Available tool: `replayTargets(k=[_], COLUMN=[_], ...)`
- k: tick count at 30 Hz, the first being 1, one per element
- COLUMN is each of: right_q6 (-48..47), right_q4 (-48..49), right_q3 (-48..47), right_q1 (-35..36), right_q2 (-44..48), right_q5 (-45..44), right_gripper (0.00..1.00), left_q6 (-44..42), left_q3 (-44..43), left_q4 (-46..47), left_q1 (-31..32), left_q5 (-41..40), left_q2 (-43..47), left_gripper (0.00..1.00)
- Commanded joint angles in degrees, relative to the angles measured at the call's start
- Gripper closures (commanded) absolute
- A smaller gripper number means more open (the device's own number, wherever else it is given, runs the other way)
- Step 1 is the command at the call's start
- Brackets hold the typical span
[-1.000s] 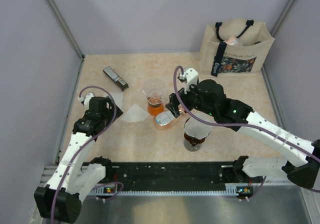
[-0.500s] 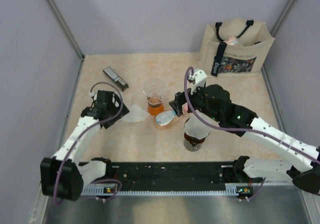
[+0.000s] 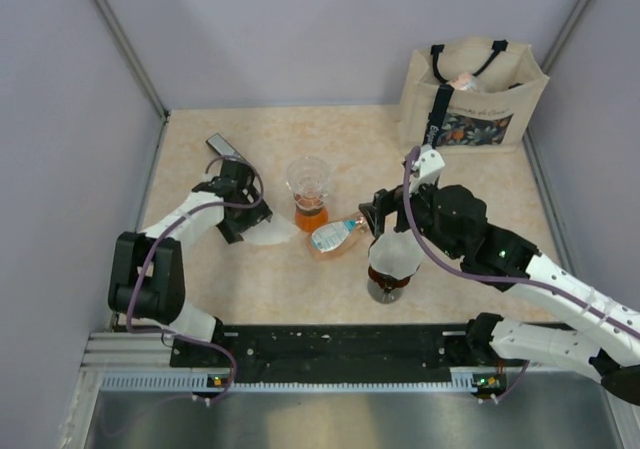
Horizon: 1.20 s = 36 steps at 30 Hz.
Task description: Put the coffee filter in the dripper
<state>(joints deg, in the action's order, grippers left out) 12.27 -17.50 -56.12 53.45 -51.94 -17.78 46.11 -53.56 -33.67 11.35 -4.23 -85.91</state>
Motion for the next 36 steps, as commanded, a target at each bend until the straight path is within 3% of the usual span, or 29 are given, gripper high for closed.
replayTargets(k=[1,11,18,25,33,36], right_q6=[1.0,0.7,0.6,0.4,0.2,0.3], right_q4=[1.6,1.1,0.9,0.8,0.4,0.3], right_q3=[0.5,0.7,1.0,1.3,1.6,1.7], right_q1=[-0.3,-0.2,-0.4,-0.3,-0.3,-0.3], right_q2=[1.5,2.5,2.9,3.3,3.3,3.3], right_q5=[-2.6,-5.0,-5.2,-5.7,-5.6,-5.2], right_gripper=[0.01,0.01,0.01,0.01,0.01,0.01], left_q6=[1.9,3.6,4.3,4.9,4.3,4.3], left_q3=[-5.1,-9.2,-10.3,-10.7,-11.0,-11.0], left_q4=[-1.1,-6.5,-7.0,-7.9,-8.3,-8.9], left_q1=[1.1,2.9,3.1,3.1,3.1,3.1], left_q5=[-4.8,-8.8,-9.2,-10.5,-10.3,-10.3], left_q2=[-4.8,-13.1,-16.2,-17.2,-16.8,-16.1], left_gripper=[0.14,0.17,0.28,0.45,0.83,0.92])
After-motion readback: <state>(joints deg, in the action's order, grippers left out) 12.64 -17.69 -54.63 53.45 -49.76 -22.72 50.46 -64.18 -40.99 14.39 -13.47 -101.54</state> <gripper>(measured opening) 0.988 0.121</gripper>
